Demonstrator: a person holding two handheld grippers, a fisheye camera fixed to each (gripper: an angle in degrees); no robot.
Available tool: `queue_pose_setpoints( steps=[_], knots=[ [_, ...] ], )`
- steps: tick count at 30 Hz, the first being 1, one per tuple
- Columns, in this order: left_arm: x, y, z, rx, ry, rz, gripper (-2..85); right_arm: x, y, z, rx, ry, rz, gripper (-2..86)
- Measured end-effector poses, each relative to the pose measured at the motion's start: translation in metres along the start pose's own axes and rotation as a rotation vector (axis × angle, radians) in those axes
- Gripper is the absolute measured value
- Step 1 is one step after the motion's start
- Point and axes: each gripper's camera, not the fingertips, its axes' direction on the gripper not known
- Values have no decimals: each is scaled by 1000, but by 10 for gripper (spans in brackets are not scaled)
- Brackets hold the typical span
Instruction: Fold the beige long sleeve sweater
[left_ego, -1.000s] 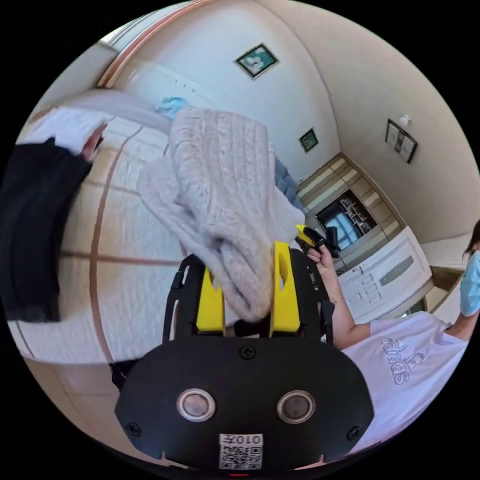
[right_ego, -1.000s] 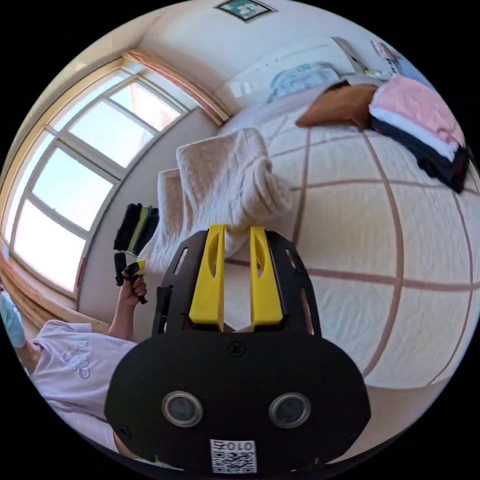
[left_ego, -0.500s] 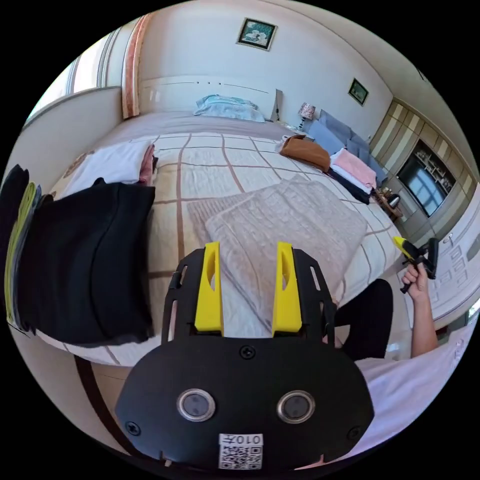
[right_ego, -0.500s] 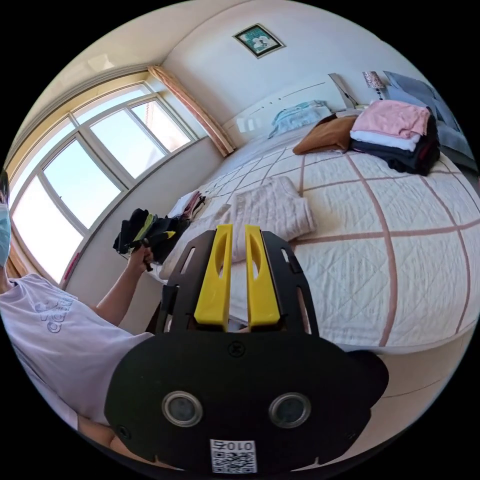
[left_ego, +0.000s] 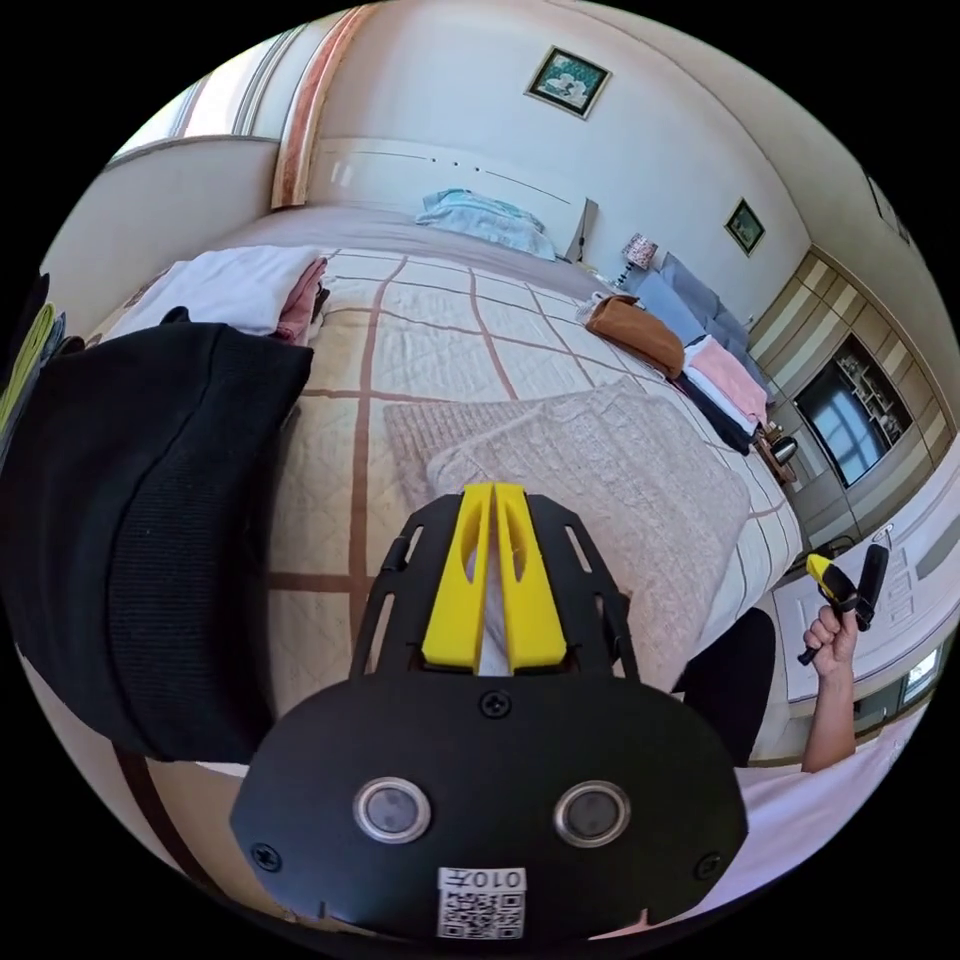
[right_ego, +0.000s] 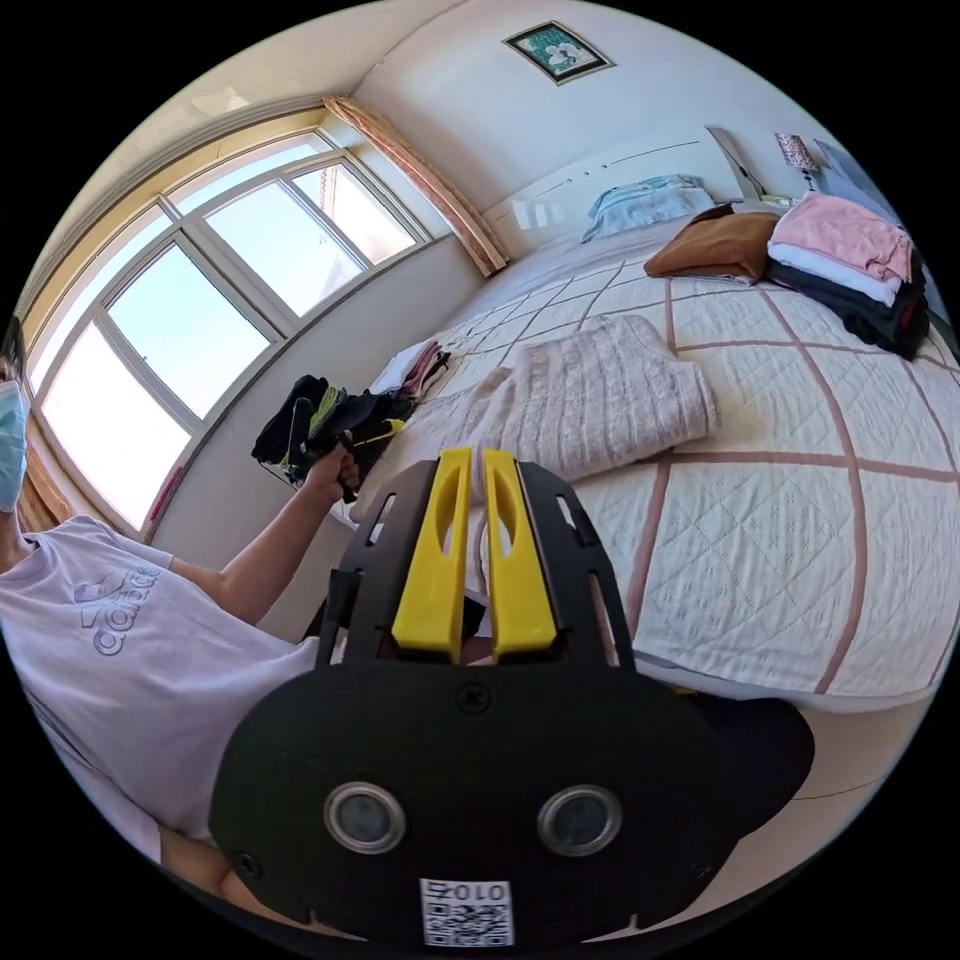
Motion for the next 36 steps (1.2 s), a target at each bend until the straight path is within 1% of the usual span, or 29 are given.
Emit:
queue_pose_setpoints(
  steps=[3, 4, 8, 10, 12, 14, 17, 18, 19, 20, 21, 22, 24, 26, 27, 29, 31, 33, 35, 36],
  knots=[
    [-10, -7, 17, -139, 25, -37, 76, -15, -11, 13, -12, -44, -47, 40],
    [-9, -8, 21, -152, 1, -29, 80, -21, -14, 18, -16, -53, -61, 39],
    [9, -7, 12, -88, -84, 33, 68, -34, -17, 36, -48, -39, -70, 38],
    [31, -5, -1, -38, -186, 120, 58, -36, -16, 43, -77, -35, -57, 39],
    [46, -1, -8, -19, -237, 193, 52, -37, -13, 48, -83, -26, -44, 41],
    [59, 6, -19, 11, -215, 267, 46, -37, -9, 55, -76, -29, -14, 51],
    [84, 23, -48, 95, 5, 422, 37, -41, -9, 64, -59, -24, -5, 72],
    [97, 34, -61, 129, 155, 540, 35, -43, -9, 67, -62, -17, -11, 75],
    [108, 46, -72, 139, 312, 665, 33, -47, -12, 72, -74, 2, -32, 82],
    [111, 53, -77, 142, 377, 714, 33, -51, -16, 76, -87, 24, -56, 88],
    [114, 66, -85, 136, 483, 781, 32, -53, -18, 77, -90, 32, -67, 92],
    [112, 77, -90, 124, 538, 797, 30, -57, -24, 80, -89, 41, -90, 98],
    [101, 90, -94, 111, 528, 738, 29, -62, -34, 81, -78, 60, -124, 105],
    [86, 99, -97, 100, 502, 656, 28, -66, -49, 85, -71, 157, -163, 111],
    [73, 104, -102, 120, 490, 596, 27, -67, -52, 87, -74, 192, -177, 112],
    [52, 109, -110, 175, 486, 492, 26, -68, -67, 96, -103, 357, -219, 118],
    [24, 110, -120, 237, 476, 355, 24, -70, -75, 102, -120, 457, -257, 123],
    [9, 107, -126, 256, 460, 300, 23, -78, -80, 109, -130, 524, -341, 129],
    [2, 102, -134, 261, 449, 314, 23, -98, -82, 118, -69, 586, -496, 140],
    [2, 98, -139, 258, 440, 341, 23, -103, -84, 121, -61, 599, -536, 142]
  ],
)
